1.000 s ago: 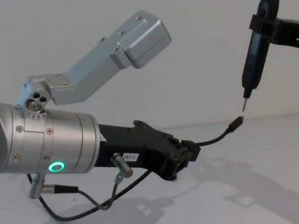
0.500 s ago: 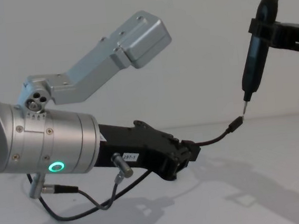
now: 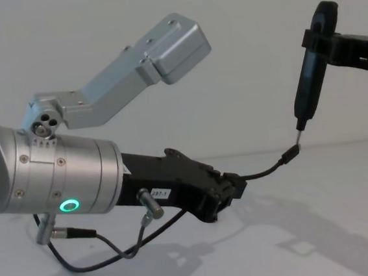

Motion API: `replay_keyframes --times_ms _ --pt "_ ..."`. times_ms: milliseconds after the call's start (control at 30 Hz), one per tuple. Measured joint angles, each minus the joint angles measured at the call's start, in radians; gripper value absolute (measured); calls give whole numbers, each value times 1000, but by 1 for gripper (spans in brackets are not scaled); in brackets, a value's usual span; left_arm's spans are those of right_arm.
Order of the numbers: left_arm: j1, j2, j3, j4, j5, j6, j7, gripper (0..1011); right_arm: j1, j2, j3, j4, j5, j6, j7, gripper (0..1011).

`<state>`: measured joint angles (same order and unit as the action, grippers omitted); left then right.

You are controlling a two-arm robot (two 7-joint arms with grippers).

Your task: Pick up the data cable with the one hand.

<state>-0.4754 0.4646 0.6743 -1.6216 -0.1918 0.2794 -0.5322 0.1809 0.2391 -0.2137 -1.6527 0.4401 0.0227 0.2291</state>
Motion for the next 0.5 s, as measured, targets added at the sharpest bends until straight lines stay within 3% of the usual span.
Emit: replay_keyframes --times_ms 500 --pt "0 0 0 0 0 0 0 56 1 2 -3 2 3 1 2 279"
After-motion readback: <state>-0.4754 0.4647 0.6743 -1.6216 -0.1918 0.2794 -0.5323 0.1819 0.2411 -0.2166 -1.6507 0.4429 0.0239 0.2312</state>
